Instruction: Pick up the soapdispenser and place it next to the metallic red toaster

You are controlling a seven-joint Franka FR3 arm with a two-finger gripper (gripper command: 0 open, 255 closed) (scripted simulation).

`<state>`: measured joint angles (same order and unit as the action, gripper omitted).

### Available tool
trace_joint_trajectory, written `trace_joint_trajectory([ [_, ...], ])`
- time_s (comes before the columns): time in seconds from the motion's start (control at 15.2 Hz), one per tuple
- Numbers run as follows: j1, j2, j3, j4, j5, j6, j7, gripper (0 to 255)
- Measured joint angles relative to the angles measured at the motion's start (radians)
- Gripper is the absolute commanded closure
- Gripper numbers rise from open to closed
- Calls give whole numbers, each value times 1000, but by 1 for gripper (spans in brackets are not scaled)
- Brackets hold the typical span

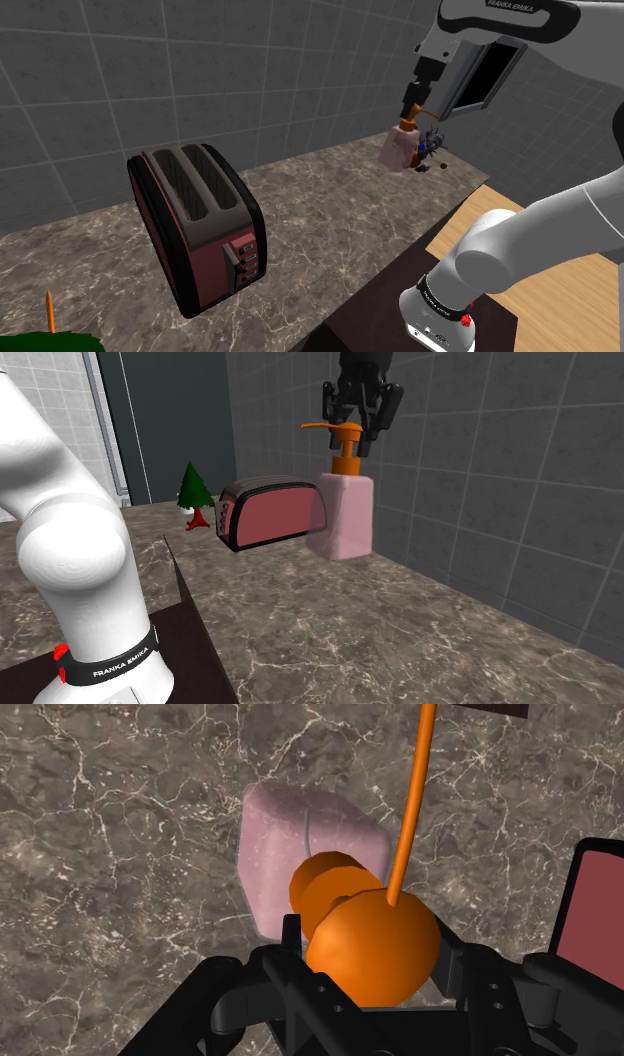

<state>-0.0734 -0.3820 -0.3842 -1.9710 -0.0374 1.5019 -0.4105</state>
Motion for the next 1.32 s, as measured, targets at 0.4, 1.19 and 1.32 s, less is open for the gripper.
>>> trace_joint_trajectory([
  [0.4,4,16,3,94,7,-78,2,255],
  [1.19,14,89,-4,329,30,-245,-3,255],
  [1.32,15,101,-7,368,34,-272,-5,255],
])
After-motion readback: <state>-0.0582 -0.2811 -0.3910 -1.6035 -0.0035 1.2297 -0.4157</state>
